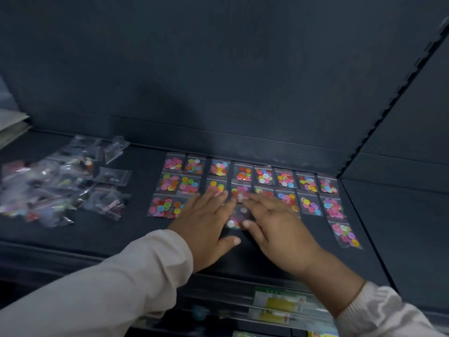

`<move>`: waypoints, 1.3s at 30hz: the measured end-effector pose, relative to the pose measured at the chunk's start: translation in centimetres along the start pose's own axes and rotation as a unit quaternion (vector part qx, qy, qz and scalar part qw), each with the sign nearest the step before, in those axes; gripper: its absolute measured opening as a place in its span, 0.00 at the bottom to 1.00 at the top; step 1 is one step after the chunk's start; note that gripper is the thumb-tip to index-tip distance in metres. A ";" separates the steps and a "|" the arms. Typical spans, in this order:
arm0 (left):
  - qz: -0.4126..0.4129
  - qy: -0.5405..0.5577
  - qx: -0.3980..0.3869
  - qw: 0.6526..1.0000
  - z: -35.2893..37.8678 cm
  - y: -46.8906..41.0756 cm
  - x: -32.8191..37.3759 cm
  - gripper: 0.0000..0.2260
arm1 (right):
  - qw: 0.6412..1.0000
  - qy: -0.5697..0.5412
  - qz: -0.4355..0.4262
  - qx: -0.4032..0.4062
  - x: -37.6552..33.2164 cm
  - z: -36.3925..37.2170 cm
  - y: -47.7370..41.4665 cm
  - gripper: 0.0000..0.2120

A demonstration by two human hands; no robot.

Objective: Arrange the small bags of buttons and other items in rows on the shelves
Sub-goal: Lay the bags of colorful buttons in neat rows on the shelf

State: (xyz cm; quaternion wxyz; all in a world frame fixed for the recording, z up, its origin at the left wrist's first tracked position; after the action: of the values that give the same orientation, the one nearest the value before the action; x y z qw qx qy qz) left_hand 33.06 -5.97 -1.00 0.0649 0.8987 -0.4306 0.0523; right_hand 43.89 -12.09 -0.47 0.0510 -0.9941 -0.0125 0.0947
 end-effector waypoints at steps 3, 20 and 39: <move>-0.037 -0.008 0.003 0.999 -0.7 0.8 -3.5 0.33 | 1.000 0.011 -0.028 0.000 -2.8 0.3 -2.7 0.29; -0.230 -0.009 0.035 0.972 -4.9 8.6 -26.4 0.31 | 0.986 -0.006 -0.148 -0.073 -19.1 5.4 -18.2 0.27; -0.418 0.108 0.065 0.900 -7.5 7.8 -47.5 0.19 | 0.982 -0.077 -0.162 -0.062 -29.8 9.0 -33.6 0.16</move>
State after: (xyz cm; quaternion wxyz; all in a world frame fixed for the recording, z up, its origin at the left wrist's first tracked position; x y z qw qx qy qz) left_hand -2.95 26.85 -0.21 0.0681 0.9872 -0.0014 0.1445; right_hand 12.45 21.19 -0.18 0.0027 -0.9699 -0.1829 0.1608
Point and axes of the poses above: each hand's wrist, its own y-axis away from the middle knuckle, its own z-axis out of the palm, x = y × z, the point moved 7 cm from there along -y, towards the middle knuckle, and after that the axes turned 8 degrees about -z, right-handed, at the moved point
